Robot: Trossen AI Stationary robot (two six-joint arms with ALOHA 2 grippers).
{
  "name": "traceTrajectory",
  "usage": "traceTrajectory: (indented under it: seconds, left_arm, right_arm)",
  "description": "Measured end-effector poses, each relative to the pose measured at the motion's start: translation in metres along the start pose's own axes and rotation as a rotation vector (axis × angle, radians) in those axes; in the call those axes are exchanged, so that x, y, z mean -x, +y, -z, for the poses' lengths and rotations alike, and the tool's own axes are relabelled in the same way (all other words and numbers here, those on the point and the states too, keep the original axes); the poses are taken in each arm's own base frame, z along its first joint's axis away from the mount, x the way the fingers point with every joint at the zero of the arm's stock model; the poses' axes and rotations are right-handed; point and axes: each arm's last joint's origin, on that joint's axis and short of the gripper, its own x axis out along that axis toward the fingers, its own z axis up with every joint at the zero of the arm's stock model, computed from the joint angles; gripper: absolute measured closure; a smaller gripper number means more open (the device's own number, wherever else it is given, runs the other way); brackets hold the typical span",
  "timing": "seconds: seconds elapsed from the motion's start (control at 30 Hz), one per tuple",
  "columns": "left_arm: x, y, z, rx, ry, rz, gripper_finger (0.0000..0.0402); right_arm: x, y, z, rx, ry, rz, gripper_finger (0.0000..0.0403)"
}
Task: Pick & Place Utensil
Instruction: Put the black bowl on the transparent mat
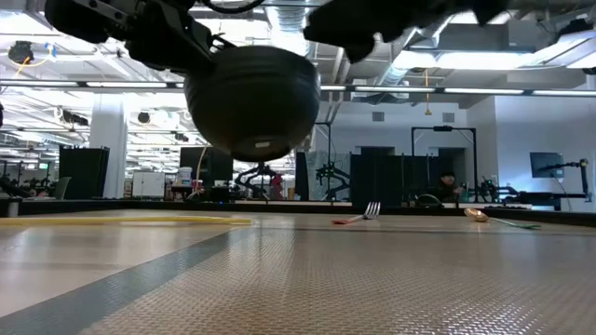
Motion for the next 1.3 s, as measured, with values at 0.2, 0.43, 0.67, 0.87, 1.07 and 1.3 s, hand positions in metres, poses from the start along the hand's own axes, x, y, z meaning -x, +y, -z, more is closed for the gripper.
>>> traceTrajectory:
  seconds: [0.2,0.43,0.67,0.87,1.07,1.3]
  left_arm:
    - [-0.001,-0.001,0.003,0.012,0.03,0.01,0.0389]
    - [-0.001,0.0,0.005,0.001,0.05,-0.021,0.0389]
    - [-0.001,0.0,0.006,0.001,0.069,-0.052,0.0386]
    - [-0.001,0.001,0.006,0.001,0.07,-0.06,0.0386]
    - [-0.001,0.002,0.004,-0.008,0.059,-0.075,0.0371]
    - [-0.001,0.003,0.003,-0.008,0.056,-0.132,0.0353]
  right_arm:
    - [-0.029,-0.006,-0.011,-0.003,0.128,-0.009,0.0284]
    - [-0.044,-0.007,-0.008,-0.107,0.222,-0.093,0.0284]
    - [-0.05,-0.013,-0.001,-0.118,0.256,-0.085,0.0287]
    - [-0.05,-0.021,0.001,-0.128,0.262,-0.074,0.034]
    - [-0.049,-0.024,0.005,-0.133,0.306,-0.075,0.039]
    - [-0.048,-0.016,0.006,-0.137,0.322,-0.076,0.0399]
